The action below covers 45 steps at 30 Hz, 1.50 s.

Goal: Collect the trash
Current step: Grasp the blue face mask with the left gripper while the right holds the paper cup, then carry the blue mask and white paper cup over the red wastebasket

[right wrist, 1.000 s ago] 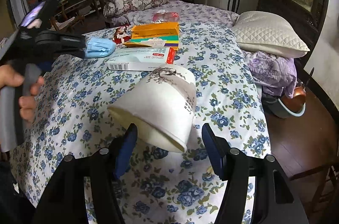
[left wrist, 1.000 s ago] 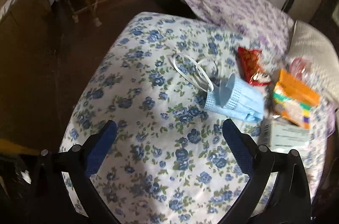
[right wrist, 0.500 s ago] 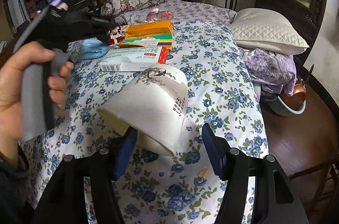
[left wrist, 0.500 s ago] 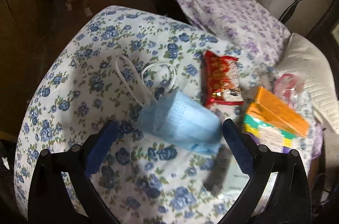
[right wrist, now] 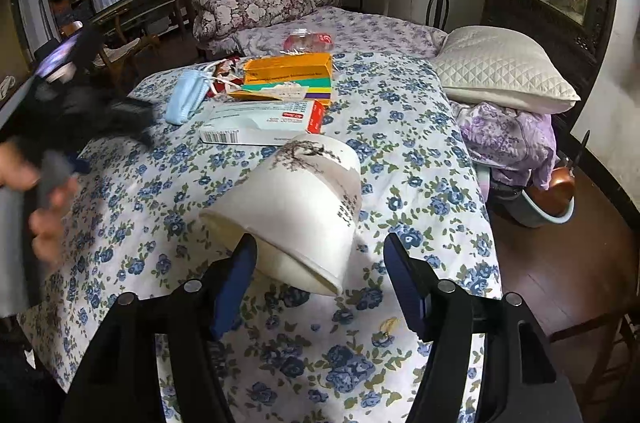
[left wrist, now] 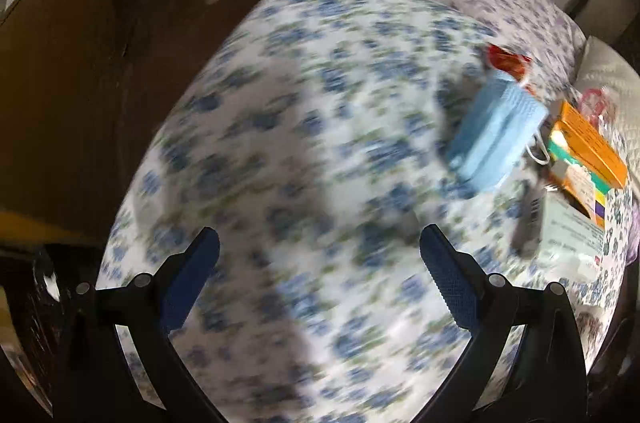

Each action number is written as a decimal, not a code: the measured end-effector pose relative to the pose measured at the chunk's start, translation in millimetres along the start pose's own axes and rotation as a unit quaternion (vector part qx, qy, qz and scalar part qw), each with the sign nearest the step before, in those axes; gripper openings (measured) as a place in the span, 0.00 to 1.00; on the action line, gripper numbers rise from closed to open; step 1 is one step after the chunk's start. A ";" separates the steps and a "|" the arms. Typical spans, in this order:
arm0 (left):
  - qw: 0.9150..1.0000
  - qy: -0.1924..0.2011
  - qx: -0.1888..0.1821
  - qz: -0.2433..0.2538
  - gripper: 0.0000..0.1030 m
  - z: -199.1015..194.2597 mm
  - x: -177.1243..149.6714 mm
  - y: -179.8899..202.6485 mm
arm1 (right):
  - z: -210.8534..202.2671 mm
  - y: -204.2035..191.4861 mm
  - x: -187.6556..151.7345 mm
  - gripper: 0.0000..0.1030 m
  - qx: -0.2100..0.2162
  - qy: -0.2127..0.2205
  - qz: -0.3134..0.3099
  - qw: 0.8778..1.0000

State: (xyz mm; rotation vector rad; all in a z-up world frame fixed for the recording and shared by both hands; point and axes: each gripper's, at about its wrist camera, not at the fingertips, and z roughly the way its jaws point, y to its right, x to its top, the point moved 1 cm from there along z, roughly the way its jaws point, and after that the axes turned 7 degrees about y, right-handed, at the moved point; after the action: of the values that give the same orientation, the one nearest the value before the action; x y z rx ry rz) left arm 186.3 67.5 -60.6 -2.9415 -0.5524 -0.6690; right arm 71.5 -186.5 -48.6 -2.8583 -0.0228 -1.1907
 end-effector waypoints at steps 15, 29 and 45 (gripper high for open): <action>0.990 0.086 -0.086 0.072 0.93 -6.7 19.1 62.0 | 13.0 9.7 -3.6 0.64 0.005 -0.014 0.007 1.000; 0.984 0.103 -0.101 0.109 0.30 12.6 28.2 82.1 | 14.3 4.9 -0.2 0.63 -0.002 0.000 0.006 1.000; 0.982 0.102 -0.144 0.073 0.29 -75.5 -38.5 21.2 | -29.1 26.1 8.4 0.04 0.049 0.042 0.074 0.995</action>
State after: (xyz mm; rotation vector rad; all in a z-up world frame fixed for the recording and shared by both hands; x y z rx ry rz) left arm 131.1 23.7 -8.9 -3.0761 -0.2341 -1.0987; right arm 57.6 -214.0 -23.1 -2.6713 0.1282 -1.2427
